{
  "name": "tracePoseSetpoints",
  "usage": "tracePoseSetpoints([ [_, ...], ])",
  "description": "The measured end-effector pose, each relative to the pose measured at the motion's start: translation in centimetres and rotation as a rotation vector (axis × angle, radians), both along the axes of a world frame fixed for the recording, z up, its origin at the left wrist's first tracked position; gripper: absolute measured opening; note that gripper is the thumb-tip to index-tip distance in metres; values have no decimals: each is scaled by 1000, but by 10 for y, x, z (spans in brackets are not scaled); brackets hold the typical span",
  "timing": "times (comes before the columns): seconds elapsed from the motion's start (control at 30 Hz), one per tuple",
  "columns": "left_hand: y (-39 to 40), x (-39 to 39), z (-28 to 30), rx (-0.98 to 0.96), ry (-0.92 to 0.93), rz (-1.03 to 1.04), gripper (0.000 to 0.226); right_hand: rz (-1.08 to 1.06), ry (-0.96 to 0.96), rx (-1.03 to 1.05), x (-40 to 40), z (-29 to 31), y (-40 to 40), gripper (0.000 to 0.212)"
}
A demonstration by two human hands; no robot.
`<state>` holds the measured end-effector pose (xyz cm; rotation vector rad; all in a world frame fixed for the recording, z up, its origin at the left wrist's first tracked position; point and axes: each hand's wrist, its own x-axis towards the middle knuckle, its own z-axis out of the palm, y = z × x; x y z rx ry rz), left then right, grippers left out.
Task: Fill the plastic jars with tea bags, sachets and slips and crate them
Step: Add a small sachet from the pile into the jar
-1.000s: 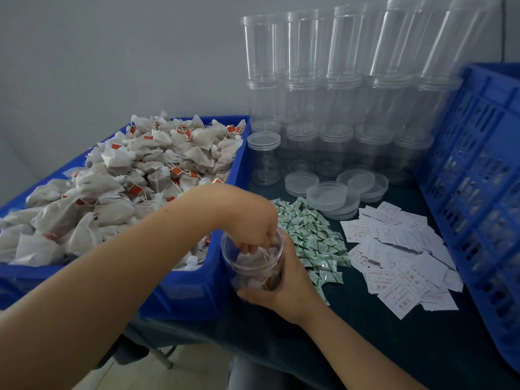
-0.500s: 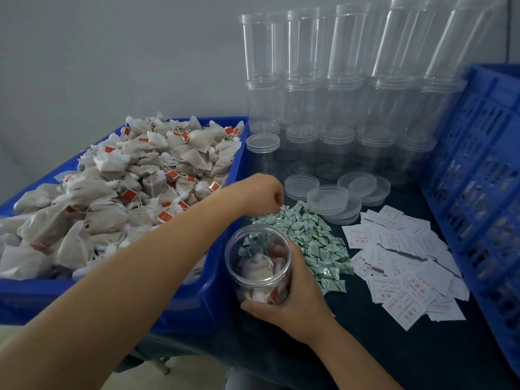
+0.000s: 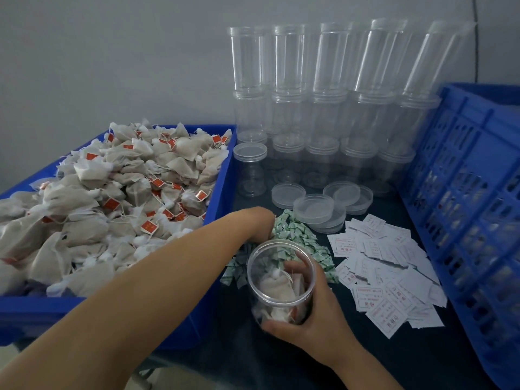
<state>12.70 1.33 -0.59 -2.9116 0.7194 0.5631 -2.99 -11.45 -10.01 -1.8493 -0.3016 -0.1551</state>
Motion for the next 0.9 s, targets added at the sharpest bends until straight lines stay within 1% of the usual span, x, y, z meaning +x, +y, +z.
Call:
tracePoseSetpoints([
  [0.17,-1,-2,-1,-49,8,27,20,9,-14,8,3,-2,1,102],
  [0.23,-1,-1,2,-100,3,41,19,9,-11,13,3,-2,1,104],
  [0.37,3,0,13,-302,9,61,16,4,-7,4,3,-3,0,107],
  [0.47,10,-5,31,-460,15,77,6,8,-12,-2,3,-3,1,107],
  [0.5,12,-7,39,-521,17,92,6,10,-11,1,3,-3,1,106],
  [0.6,22,-22,66,-665,83,145,5,14,-14,11,2,-3,0,106],
  [0.7,31,-46,80,-723,193,161,3,23,-11,27,2,0,0,105],
  [0.77,35,-62,80,-737,230,180,3,33,-15,37,2,1,1,104],
  [0.83,38,-74,78,-737,190,195,4,41,-16,48,2,2,1,103],
  [0.9,39,-84,80,-779,94,194,5,49,-14,68,0,4,2,101],
])
